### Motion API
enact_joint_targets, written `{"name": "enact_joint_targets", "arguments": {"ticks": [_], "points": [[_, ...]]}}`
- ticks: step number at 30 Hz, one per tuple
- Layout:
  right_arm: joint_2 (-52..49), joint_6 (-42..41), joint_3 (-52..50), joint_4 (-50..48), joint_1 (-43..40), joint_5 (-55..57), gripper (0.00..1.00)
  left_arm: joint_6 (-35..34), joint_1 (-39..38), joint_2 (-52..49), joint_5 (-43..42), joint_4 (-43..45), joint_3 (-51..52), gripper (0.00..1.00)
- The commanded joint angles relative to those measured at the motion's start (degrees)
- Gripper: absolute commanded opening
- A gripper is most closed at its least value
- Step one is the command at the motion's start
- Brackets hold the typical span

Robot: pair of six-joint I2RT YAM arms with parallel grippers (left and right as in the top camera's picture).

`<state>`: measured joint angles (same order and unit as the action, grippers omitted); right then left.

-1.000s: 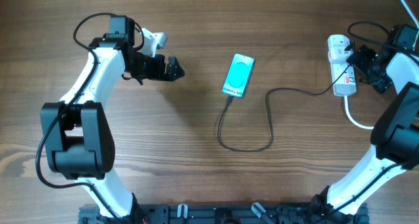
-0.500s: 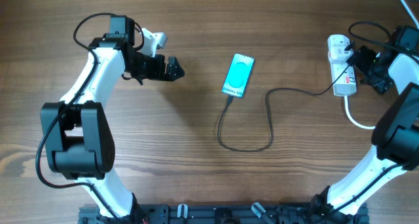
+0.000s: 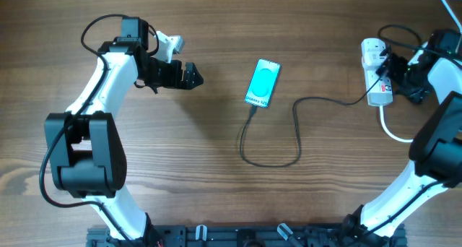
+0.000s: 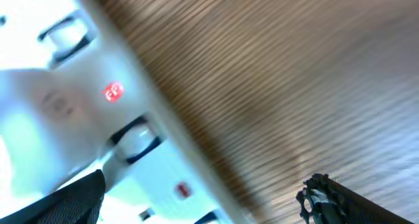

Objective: Plug charger to phone and switch on socket
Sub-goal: 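Press the power strip switch down with the right gripper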

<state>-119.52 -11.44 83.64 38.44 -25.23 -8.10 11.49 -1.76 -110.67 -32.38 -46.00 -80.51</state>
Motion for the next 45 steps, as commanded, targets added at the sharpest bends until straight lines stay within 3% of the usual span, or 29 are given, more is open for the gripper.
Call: {"name": "enact_joint_targets", "arguments": {"ticks": [1, 10, 24, 45], "points": [[-2.01, 7.54, -1.64, 3.17, 1.05, -0.70, 1.00, 0.26, 0.13, 1.05, 0.17, 0.17, -0.11, 1.00], [-2.01, 8.90, -1.64, 3.30, 1.05, 4.26, 1.00, 0.26, 0.13, 1.05, 0.17, 0.17, -0.11, 1.00], [-2.01, 8.90, -1.64, -20.13, 1.05, 4.26, 1.00, 0.26, 0.13, 1.05, 0.17, 0.17, -0.11, 1.00], [-2.01, 8.90, -1.64, -20.68, 1.05, 4.24, 1.00, 0.26, 0.13, 1.05, 0.17, 0.17, -0.11, 1.00]]}}
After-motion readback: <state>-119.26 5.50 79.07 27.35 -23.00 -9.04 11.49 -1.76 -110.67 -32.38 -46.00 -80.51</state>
